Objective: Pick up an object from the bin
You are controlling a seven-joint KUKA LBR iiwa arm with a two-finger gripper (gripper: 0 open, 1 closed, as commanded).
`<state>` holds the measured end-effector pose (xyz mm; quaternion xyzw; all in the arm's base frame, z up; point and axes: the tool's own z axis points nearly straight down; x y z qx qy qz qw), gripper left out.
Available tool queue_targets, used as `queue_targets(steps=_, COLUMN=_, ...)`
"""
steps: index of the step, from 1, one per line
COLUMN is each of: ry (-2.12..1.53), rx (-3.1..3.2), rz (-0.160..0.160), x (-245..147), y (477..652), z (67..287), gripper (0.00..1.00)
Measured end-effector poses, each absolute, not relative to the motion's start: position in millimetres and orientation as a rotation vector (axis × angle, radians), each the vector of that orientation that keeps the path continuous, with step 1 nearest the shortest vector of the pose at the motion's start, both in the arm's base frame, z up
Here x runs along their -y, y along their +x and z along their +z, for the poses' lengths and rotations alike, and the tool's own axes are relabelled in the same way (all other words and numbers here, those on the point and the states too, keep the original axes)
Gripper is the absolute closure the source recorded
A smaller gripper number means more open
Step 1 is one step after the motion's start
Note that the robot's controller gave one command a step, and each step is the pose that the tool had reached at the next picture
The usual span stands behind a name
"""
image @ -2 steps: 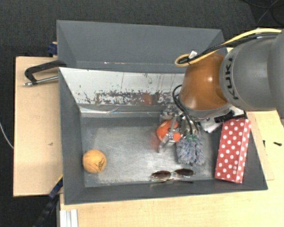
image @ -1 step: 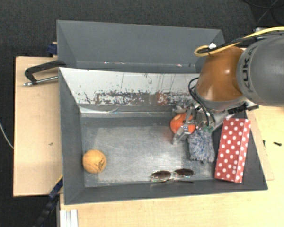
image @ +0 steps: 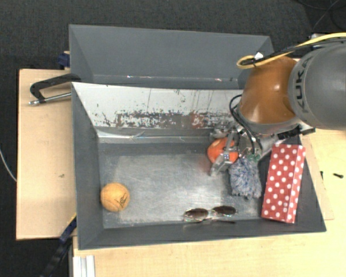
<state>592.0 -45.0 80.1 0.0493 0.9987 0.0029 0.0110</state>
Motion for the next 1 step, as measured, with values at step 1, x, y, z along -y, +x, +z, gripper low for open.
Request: queue_targets(steps=1, ry=0.036, rx=-3.134, rz=0.001, x=51.7, y=587.7, z=226.7, gripper=1.0)
